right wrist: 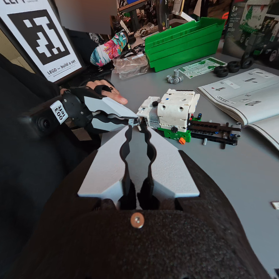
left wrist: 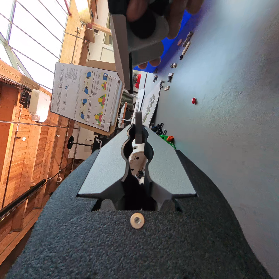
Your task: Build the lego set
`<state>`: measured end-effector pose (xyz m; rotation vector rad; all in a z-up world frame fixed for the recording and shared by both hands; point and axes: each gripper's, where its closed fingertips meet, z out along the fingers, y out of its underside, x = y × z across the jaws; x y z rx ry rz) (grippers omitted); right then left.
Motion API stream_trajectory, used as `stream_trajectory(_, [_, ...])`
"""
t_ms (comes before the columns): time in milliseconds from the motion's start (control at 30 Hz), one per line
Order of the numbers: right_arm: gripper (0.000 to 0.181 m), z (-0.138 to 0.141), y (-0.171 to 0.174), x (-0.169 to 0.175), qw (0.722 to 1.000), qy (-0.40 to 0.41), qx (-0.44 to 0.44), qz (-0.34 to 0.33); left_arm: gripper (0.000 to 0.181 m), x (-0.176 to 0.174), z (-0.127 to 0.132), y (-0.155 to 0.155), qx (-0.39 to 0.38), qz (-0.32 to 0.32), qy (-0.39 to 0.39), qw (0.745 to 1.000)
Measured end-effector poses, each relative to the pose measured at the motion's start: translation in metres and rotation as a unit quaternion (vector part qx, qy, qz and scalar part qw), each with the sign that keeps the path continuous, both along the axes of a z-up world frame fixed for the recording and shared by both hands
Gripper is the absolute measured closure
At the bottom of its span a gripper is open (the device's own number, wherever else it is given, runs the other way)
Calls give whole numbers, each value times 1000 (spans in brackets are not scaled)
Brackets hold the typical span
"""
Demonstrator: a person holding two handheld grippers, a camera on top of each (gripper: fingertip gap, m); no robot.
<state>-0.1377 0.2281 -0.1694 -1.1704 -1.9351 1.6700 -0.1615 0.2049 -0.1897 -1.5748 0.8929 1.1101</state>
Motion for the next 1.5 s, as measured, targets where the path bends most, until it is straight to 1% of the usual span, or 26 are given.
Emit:
stream_trajectory(67, [161,-1,-8,5,1000,-2,14,-3,175,0,1,1,2,-6,-3,1000])
stream_trajectory(133, [161,-5,-10,6,999,-1,45,-20,175,0,1,1,0,-16,-10,1000])
stream_trajectory(167, [161,-9,-2,7,997,-4,71,-39,175,0,1,1,1,-22,-18,1000])
stream_trajectory(200, [162,-17,18,6,991,-17,110,-73,175,-1,0,0,-5,-28,-31,999])
stream_trajectory(233, [163,-31,47,6,978,-40,165,-121,175,-1,-2,-1,-13,-40,-51,998])
stream_trajectory(267, [159,-46,65,10,967,-73,201,-136,175,3,-5,-2,-24,-58,-79,995])
stream_trajectory(300, [156,-62,68,16,965,-112,207,-115,175,9,-9,-4,-38,-81,-108,990])
stream_trajectory(333, [155,-72,63,19,967,-138,194,-88,175,17,-13,-7,-51,-106,-136,984])
stream_trajectory(400, [154,-85,42,22,974,-156,161,-18,175,34,-22,-14,-77,-155,-181,968])
stream_trajectory(433, [153,-93,39,21,973,-157,168,2,174,40,-24,-17,-84,-174,-191,962])
stream_trajectory(500, [154,-98,33,17,975,-141,170,32,175,44,-26,-20,-85,-198,-189,958])
stream_trajectory(567, [154,-101,33,9,970,-137,195,41,175,43,-24,-21,-82,-211,-181,957])
stream_trajectory(667, [160,-108,32,2,941,-142,299,70,175,41,-22,-21,-78,-226,-173,955])
stream_trajectory(767, [166,-112,31,3,892,-159,406,118,174,41,-28,-21,-81,-241,-156,954])
stream_trajectory(800, [167,-113,33,2,877,-161,434,131,174,41,-32,-21,-83,-246,-151,954])
stream_trajectory(867, [169,-112,35,3,859,-174,455,157,174,41,-36,-22,-87,-252,-149,952])
stream_trajectory(1067, [169,-114,41,0,835,-209,467,202,174,32,-40,-23,-91,-248,-152,953])
stream_trajectory(1233, [173,-117,37,-1,831,-215,463,222,174,24,-41,-22,-90,-237,-156,955])
stream_trajectory(1300, [176,-118,36,0,829,-218,463,228,175,23,-41,-22,-91,-234,-159,955])
stream_trajectory(1433, [177,-118,36,0,829,-222,464,220,175,19,-38,-21,-82,-226,-167,956])
stream_trajectory(1500, [178,-117,37,-5,839,-215,461,194,175,15,-37,-20,-76,-218,-168,958])
